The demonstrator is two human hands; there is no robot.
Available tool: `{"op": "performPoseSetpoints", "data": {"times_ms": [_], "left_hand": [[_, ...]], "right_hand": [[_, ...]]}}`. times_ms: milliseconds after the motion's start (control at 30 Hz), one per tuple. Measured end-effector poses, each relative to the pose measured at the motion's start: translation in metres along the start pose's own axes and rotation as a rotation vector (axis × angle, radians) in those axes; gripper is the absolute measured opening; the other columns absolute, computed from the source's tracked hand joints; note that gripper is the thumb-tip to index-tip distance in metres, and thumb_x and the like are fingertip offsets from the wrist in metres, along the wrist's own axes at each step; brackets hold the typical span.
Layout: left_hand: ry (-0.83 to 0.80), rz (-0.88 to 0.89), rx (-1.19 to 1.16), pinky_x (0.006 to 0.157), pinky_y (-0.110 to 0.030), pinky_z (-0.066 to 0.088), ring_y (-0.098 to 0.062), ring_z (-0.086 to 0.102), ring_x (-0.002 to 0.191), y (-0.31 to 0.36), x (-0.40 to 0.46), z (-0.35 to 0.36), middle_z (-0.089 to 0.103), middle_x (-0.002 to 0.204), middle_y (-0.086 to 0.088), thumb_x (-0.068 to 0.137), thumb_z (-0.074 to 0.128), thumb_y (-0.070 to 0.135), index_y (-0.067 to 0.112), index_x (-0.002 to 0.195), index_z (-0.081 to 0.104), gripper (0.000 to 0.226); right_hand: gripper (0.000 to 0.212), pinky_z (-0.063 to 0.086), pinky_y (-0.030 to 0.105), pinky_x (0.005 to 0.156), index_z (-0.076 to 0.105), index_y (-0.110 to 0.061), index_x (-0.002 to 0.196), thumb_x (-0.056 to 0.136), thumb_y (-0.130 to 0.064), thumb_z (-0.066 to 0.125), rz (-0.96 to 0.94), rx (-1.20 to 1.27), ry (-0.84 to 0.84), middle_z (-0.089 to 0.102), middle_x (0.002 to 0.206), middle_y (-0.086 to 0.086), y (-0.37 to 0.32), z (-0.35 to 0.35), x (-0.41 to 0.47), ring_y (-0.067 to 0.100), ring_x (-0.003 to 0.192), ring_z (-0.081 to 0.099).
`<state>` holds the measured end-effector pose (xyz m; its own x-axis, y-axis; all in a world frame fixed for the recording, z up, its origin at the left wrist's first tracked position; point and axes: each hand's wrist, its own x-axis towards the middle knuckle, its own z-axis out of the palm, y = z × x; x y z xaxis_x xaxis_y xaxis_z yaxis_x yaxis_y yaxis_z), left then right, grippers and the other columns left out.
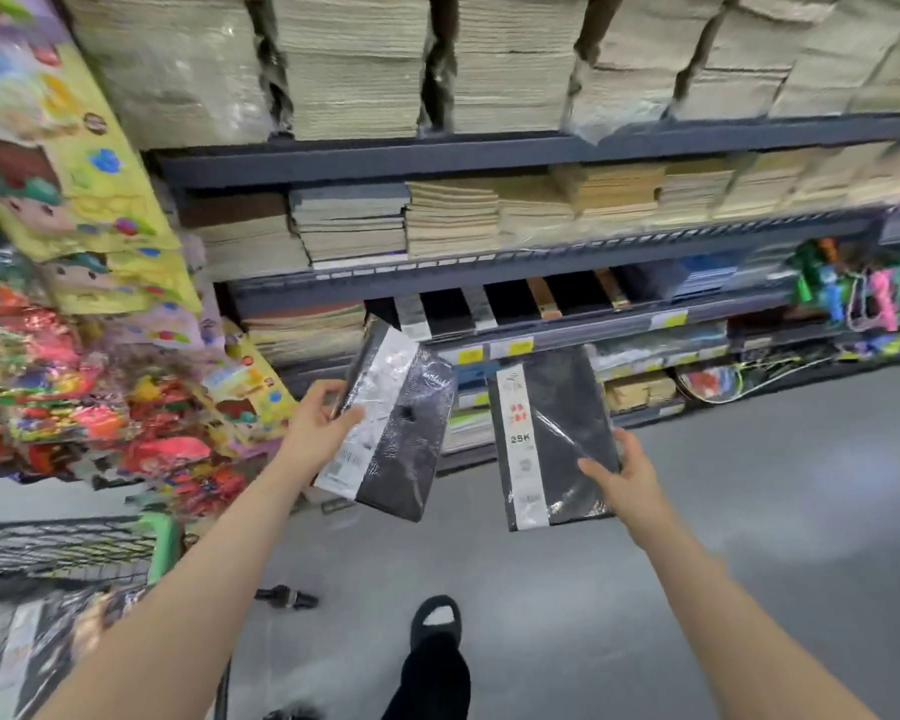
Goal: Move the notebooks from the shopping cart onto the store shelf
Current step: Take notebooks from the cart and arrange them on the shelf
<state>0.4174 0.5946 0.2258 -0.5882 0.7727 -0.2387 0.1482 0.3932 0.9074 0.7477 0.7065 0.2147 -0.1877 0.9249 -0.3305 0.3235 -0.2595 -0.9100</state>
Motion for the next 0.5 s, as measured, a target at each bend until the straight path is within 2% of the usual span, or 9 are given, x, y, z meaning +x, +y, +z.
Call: {"op": "performPoseSetpoints", "data": {"times_ms": [33, 167, 233, 333, 367, 400, 500], "left_hand": [[0.002, -0.008, -0.010, 0.051, -0.006, 0.042, -0.010, 0.054, 0.064, 0.004, 0.011, 0.010, 0.062, 0.099, -0.014, 0.085, 0.063, 0.007, 0.008, 0.111, 0.050, 0.029], [0.029, -0.077, -0.084, 0.047, -0.007, 0.042, 0.004, 0.057, 0.048, 0.017, 0.036, 0.042, 0.061, 0.078, -0.004, 0.087, 0.059, 0.001, 0.010, 0.106, 0.047, 0.024], [0.045, -0.109, -0.098, 0.052, -0.011, 0.046, 0.005, 0.059, 0.051, 0.017, 0.043, 0.051, 0.063, 0.082, -0.005, 0.087, 0.060, 0.002, 0.010, 0.108, 0.048, 0.025], [0.086, -0.164, -0.128, 0.050, -0.009, 0.046, 0.006, 0.058, 0.049, 0.019, 0.050, 0.062, 0.063, 0.079, 0.000, 0.086, 0.061, 0.003, 0.012, 0.109, 0.050, 0.027], [0.107, -0.169, -0.110, 0.050, -0.007, 0.045, 0.007, 0.058, 0.049, 0.021, 0.052, 0.067, 0.062, 0.079, 0.000, 0.086, 0.062, 0.004, 0.013, 0.109, 0.050, 0.028], [0.123, -0.179, -0.106, 0.053, -0.008, 0.045, 0.006, 0.059, 0.053, 0.021, 0.054, 0.071, 0.063, 0.080, -0.001, 0.085, 0.062, 0.005, 0.013, 0.109, 0.050, 0.028], [0.217, -0.192, -0.166, 0.067, -0.019, 0.046, -0.014, 0.059, 0.076, 0.018, 0.055, 0.085, 0.064, 0.096, -0.011, 0.085, 0.064, 0.006, 0.012, 0.111, 0.050, 0.030]], "right_hand": [[0.047, 0.057, 0.022, 0.065, 0.042, -0.009, 0.126, 0.084, 0.003, 0.060, 0.001, 0.017, 0.004, 0.062, 0.117, 0.019, -0.003, -0.003, 0.015, 0.024, 0.087, 0.063], [0.047, 0.055, 0.015, 0.060, 0.040, -0.005, 0.128, 0.085, 0.005, 0.057, 0.011, 0.041, 0.016, 0.058, 0.116, 0.013, -0.016, -0.013, 0.064, 0.027, 0.090, 0.060], [0.046, 0.056, 0.023, 0.067, 0.041, -0.007, 0.127, 0.085, 0.004, 0.057, 0.021, 0.049, 0.002, 0.057, 0.115, 0.014, -0.021, -0.019, 0.087, 0.028, 0.094, 0.060], [0.042, 0.053, 0.014, 0.056, 0.043, -0.005, 0.124, 0.085, 0.002, 0.057, 0.013, 0.014, -0.052, 0.057, 0.110, 0.009, -0.028, -0.028, 0.119, 0.014, 0.084, 0.060], [0.040, 0.053, 0.013, 0.056, 0.044, -0.004, 0.123, 0.085, 0.001, 0.058, 0.016, 0.000, -0.072, 0.057, 0.110, 0.008, -0.028, -0.030, 0.130, 0.016, 0.085, 0.060], [0.040, 0.054, 0.016, 0.060, 0.044, -0.004, 0.122, 0.085, 0.000, 0.059, 0.029, -0.010, -0.092, 0.058, 0.111, 0.008, -0.028, -0.033, 0.141, 0.019, 0.088, 0.061], [0.048, 0.053, 0.036, 0.085, 0.043, -0.011, 0.128, 0.084, -0.008, 0.063, 0.062, -0.032, -0.154, 0.060, 0.120, 0.009, -0.024, -0.032, 0.181, 0.027, 0.103, 0.061]]}}
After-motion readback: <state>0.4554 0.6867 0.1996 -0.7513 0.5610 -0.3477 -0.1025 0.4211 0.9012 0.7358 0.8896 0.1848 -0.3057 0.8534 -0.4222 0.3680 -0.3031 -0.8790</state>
